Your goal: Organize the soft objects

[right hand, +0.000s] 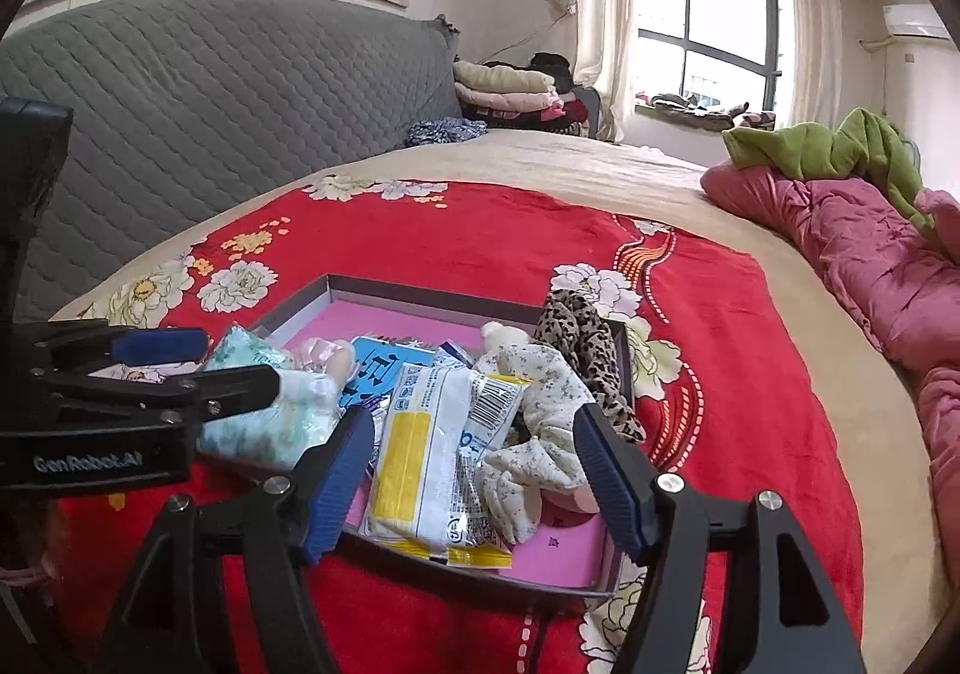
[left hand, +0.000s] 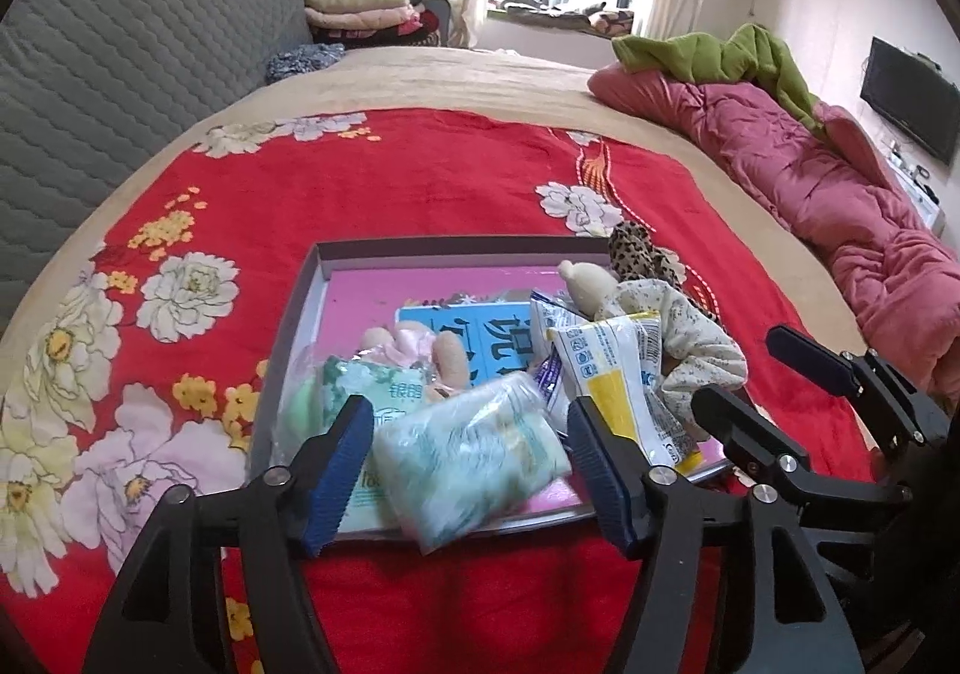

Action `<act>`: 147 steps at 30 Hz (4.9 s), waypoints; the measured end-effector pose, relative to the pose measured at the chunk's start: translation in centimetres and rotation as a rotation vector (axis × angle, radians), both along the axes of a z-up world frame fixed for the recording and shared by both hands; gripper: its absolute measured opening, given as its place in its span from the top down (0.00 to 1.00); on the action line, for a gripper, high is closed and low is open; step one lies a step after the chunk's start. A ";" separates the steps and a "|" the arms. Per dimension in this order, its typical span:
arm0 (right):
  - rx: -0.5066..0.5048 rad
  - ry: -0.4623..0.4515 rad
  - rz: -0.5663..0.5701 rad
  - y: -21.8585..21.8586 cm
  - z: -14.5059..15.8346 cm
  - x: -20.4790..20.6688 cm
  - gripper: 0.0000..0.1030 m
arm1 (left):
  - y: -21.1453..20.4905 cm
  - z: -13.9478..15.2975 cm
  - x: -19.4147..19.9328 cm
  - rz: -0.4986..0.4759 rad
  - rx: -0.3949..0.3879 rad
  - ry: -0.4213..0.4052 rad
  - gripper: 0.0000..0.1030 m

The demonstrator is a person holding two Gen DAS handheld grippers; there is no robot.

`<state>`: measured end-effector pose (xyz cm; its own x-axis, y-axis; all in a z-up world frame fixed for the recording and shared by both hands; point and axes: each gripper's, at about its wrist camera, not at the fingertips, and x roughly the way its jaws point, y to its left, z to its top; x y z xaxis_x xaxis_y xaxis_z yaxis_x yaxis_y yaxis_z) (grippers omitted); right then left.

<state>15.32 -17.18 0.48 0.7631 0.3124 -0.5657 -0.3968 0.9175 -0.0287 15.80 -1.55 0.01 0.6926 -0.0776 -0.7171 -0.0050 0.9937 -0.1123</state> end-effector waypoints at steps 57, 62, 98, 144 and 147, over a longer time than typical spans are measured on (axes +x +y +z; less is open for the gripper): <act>0.081 -0.005 -0.161 0.6 3.8 -13.6 0.31 | 2.2 3.7 -15.2 0.170 0.065 -0.035 0.23; 0.086 -0.005 -0.163 0.5 4.0 -14.1 0.31 | 2.2 4.0 -15.7 0.170 0.065 -0.042 0.23; 0.053 0.107 -0.167 1.2 -1.1 -12.0 0.31 | 2.3 0.4 -14.2 0.169 0.059 0.032 0.23; 0.058 0.126 -0.157 1.2 -1.8 -11.7 0.31 | 2.3 -0.7 -13.6 0.173 0.068 0.068 0.23; 0.057 0.125 -0.160 1.2 -1.8 -11.7 0.31 | 2.2 -0.7 -13.7 0.172 0.069 0.068 0.23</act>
